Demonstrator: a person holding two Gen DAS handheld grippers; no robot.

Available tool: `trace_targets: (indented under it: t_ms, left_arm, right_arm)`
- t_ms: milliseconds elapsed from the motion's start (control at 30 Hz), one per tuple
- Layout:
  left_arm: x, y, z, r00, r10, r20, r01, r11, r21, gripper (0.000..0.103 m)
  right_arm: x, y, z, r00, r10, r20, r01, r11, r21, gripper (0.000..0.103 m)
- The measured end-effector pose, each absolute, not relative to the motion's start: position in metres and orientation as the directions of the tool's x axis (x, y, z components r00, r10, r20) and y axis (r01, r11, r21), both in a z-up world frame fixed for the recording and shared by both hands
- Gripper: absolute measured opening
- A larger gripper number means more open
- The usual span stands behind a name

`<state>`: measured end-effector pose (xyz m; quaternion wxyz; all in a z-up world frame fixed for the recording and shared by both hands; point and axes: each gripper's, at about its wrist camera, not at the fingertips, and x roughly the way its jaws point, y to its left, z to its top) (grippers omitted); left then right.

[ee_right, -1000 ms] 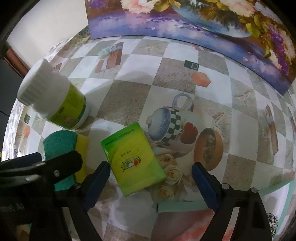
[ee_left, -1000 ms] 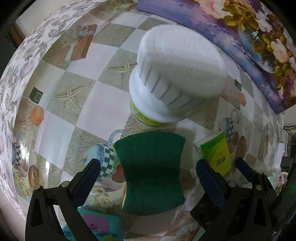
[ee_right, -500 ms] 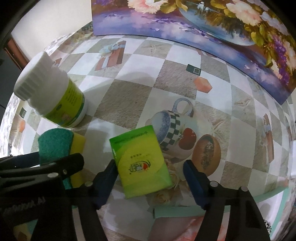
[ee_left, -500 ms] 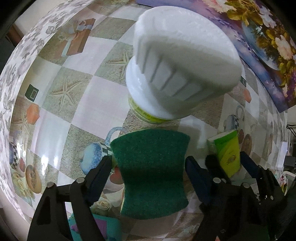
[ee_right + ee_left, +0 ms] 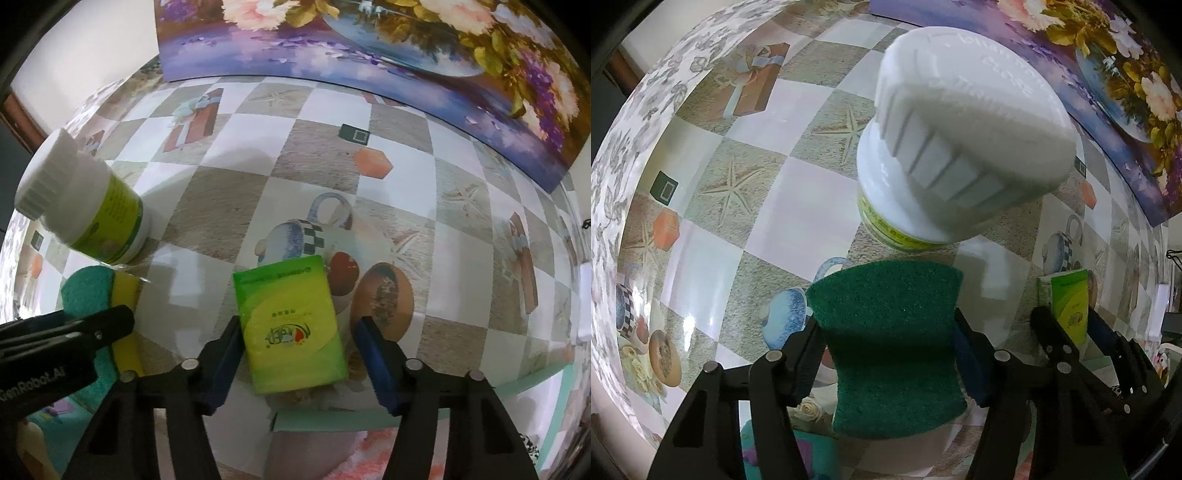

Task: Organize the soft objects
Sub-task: 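Grasp green-yellow sponge with left gripper while right gripper grasps green tissue pack, then carry the sponge and tissue pack over the white box with both grippers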

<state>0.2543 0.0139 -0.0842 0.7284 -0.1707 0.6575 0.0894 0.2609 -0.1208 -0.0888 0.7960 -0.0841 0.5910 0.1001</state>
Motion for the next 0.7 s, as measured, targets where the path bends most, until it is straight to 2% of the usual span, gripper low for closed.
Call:
trace_targets:
  t_ms: [100,700]
  left_arm:
    - [0.253,0.013,-0.082,0.122,-0.102,-0.987,-0.355,0.925,-0.139,0.065]
    - [0.238,0.024,-0.045,0.184,-0.104,-0.977,-0.343,0.925,-0.163,0.065]
  right_arm:
    - [0.261,-0.127,-0.086,0.277,0.059,-0.959,-0.250,0.968,-0.013,0.055]
    - [0.255,-0.150,-0.052,0.293,0.111,-0.950,-0.208,0.977,0.049,0.050]
